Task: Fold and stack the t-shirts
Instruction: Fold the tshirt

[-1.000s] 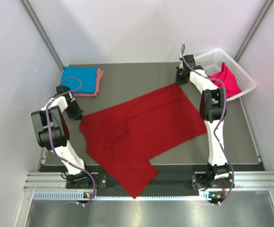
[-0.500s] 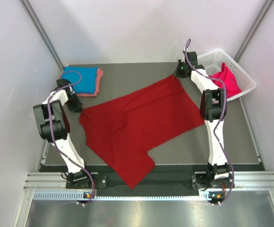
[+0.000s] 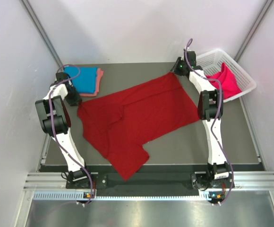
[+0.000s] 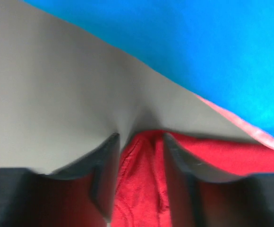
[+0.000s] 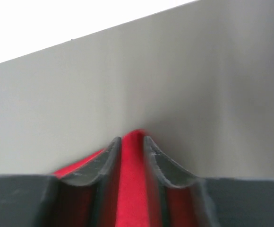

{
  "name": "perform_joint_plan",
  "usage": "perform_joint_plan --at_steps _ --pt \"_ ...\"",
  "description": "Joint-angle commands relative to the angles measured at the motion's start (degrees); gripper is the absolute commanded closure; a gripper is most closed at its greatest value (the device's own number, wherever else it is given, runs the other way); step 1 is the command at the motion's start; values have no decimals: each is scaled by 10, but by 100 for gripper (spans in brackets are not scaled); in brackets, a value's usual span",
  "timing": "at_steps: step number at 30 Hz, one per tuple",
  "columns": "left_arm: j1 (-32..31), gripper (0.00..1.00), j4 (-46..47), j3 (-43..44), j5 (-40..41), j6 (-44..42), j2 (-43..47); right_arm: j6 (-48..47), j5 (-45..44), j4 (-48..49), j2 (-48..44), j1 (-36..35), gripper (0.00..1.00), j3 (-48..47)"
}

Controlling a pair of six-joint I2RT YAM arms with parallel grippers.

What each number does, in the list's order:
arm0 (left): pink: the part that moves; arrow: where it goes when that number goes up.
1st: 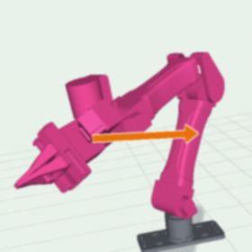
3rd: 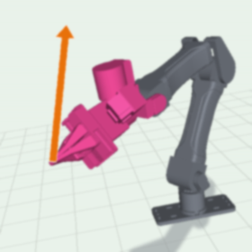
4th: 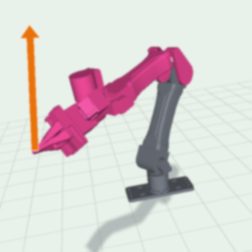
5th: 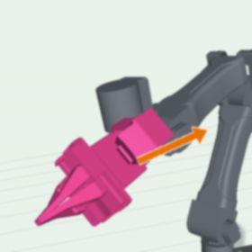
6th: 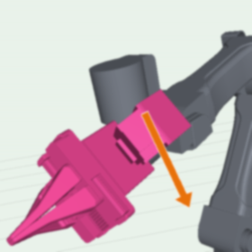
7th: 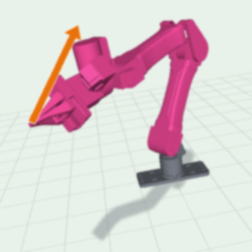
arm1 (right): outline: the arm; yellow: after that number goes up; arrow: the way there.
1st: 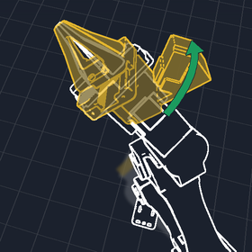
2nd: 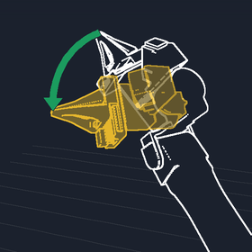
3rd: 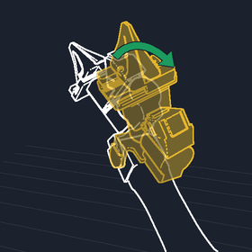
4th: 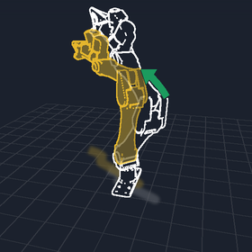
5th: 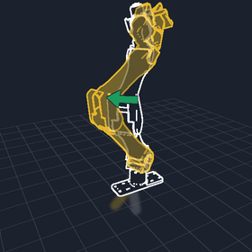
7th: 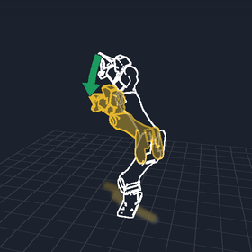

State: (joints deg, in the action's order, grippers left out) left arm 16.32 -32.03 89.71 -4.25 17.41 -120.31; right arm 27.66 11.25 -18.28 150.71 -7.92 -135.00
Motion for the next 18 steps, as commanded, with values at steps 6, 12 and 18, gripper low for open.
perform_joint_plan --at_steps 6,12,18 --pt "-6 32 -91 36 142 53 63 0 -17 -45 -42 10 38 -58" --pt "-78 30 -119 -53 236 66 226 -47 -60 -170 -158 6 21 -20" --pt "-276 45 -167 -196 227 124 436 -96 -91 -231 -329 -32 19 134"
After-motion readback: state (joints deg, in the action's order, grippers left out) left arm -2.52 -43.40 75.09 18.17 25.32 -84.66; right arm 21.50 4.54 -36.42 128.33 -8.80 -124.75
